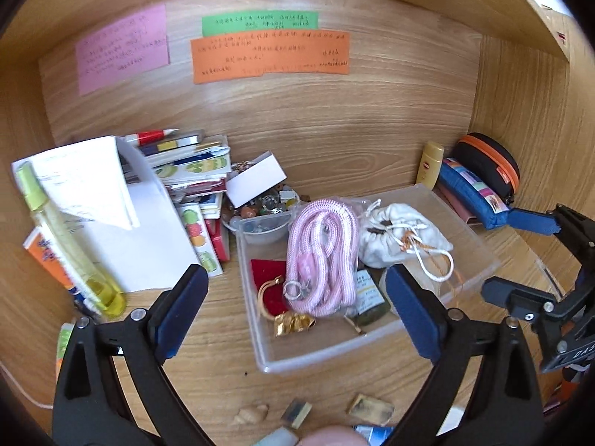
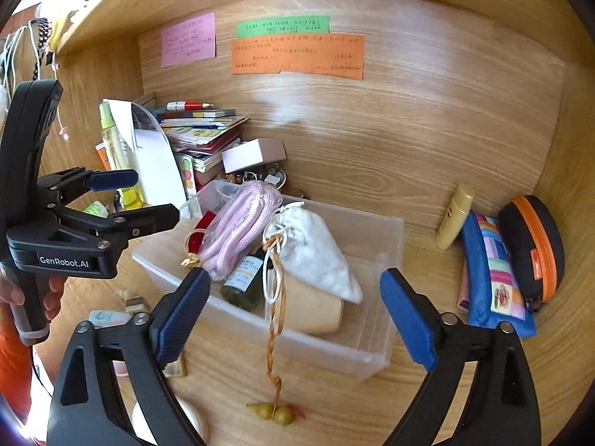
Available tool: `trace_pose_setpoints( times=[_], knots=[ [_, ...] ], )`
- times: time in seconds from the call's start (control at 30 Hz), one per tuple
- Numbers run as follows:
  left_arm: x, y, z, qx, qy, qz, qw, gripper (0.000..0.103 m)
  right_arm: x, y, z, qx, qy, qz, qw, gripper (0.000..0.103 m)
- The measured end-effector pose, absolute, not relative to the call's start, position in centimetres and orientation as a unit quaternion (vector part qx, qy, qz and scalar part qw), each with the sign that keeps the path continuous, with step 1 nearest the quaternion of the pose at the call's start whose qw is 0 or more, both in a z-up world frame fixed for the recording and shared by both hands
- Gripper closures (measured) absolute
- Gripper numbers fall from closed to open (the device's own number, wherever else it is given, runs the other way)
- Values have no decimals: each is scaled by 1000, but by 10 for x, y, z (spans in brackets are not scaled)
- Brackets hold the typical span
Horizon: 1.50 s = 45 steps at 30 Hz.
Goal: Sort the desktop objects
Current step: 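Lower the pouch and pink bag into the clear box and open both tools, then grasp the pink round compact with the left tool while the right tool grasps the gourd pendant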
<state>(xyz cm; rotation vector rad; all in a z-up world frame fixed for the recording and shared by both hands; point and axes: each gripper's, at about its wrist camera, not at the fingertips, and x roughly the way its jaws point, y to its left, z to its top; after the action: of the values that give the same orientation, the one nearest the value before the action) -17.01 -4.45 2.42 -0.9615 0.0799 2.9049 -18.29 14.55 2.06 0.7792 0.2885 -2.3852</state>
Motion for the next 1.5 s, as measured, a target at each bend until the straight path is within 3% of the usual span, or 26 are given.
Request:
trace_pose_setpoints(
  times=[0.4, 0.87, 1.33, 1.43, 1.5],
  knots=[
    [-117, -57, 6, -317, 4, 948, 18, 3, -140, 171, 11, 291, 83, -905, 299, 3],
    [-87, -60, -42, -363, -17, 932, 9, 3, -127, 193, -39, 337, 61, -896, 282, 3],
    [-79, -45, -70, -379, -30, 924, 31, 3, -133, 184, -76, 376, 93, -884, 264, 5],
    [-82, -45, -74, -382, -32, 923, 30, 3, -136, 182, -77, 378, 96, -881, 267, 10],
    [-83, -44, -76, -385, -27, 922, 28, 3, -140, 180, -78, 389, 97, -873, 277, 23]
  ],
)
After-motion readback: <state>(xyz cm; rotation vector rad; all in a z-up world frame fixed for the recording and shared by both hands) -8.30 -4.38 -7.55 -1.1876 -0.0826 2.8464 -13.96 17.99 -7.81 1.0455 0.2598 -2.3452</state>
